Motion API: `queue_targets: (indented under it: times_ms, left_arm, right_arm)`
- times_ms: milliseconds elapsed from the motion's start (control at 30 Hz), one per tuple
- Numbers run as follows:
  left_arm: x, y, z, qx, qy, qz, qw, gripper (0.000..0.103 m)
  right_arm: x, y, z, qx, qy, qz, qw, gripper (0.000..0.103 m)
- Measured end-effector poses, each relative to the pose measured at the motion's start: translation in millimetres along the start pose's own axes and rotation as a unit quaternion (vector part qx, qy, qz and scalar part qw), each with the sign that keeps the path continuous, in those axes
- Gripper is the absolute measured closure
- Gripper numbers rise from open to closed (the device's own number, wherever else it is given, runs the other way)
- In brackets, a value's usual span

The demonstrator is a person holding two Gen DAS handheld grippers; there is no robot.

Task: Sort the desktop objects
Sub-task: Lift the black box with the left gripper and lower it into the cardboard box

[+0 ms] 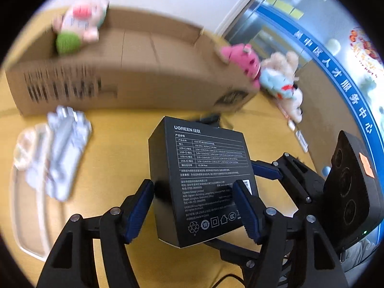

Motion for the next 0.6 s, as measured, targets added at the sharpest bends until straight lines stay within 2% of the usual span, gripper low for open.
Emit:
queue_targets:
  times_ms: [133,233,400,600]
  left_arm:
    - [10,51,26,0.050,0.000,-0.031,0.9982,0.036]
    - [17,99,46,0.092,0.005,-0.066,0.9936,0.036]
    - [30,180,77,0.160,0.019,-0.120,0.9796,0.036]
    - [36,252,100,0.208,0.030,-0.158,0.9648,0.036]
  right_arm:
    - [6,52,14,0.045,-0.021,0.031,0.998,0.009]
    - [17,101,23,0.082,-0.036,0.055,0.994,0.009]
    - [40,189,40,0.144,-0.047,0.082,0.985,0.009]
    - [58,270,40,0.184,-0.053,0.123,0.974,0.009]
Point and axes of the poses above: each gripper's, at about its wrist camera, not at the fingertips, and z roughly against the way its jaws point, x to its right, y to its top, the point moved 9 cm from there along -z, roughly the way its jaws point, and after that the axes turned 9 degrees about x, right-handed, at the moved point
